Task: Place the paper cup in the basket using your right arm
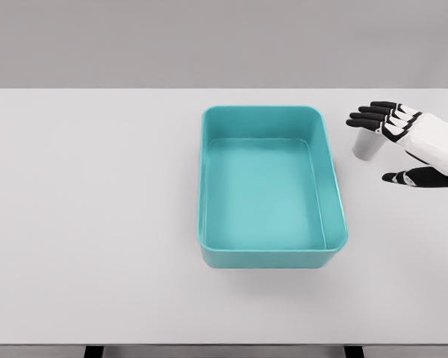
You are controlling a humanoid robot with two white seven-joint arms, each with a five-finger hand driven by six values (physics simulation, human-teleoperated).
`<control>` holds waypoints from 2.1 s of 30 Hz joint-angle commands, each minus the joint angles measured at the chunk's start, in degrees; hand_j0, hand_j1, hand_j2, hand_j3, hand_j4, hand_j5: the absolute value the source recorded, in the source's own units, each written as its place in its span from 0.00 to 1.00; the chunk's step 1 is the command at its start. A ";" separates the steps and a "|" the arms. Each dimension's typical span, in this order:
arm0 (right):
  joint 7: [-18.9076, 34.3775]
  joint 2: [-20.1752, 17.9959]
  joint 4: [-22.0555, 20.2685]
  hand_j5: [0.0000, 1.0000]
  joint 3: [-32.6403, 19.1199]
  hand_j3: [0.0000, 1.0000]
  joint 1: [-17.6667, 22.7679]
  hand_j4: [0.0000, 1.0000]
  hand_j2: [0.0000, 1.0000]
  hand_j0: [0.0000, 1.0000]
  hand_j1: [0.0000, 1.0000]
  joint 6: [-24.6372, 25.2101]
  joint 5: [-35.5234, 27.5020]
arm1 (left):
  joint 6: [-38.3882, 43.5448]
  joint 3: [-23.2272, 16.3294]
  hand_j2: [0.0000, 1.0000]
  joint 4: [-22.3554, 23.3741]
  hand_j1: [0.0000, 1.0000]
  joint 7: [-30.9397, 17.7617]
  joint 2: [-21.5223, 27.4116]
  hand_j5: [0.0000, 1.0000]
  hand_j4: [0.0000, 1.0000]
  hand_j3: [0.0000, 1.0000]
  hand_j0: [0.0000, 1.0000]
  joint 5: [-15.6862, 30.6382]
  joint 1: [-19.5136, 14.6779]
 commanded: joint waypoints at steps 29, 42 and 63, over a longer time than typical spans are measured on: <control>27.46 18.30 15.82 1.00 -14.33 1.00 -6.85 1.00 1.00 1.00 1.00 15.44 -24.58 | 0.00 0.00 1.00 0.00 1.00 -0.01 0.00 1.00 1.00 1.00 1.00 0.01 0.00; 27.46 23.40 31.82 1.00 -13.81 1.00 -13.36 1.00 1.00 1.00 1.00 17.65 -26.07 | 0.00 0.00 1.00 0.00 1.00 -0.01 0.00 1.00 1.00 1.00 1.00 0.01 0.00; 27.46 30.34 50.36 1.00 -14.51 1.00 -16.79 1.00 1.00 1.00 1.00 17.12 -34.07 | 0.00 0.00 1.00 0.00 1.00 -0.01 0.00 1.00 1.00 1.00 1.00 0.01 0.00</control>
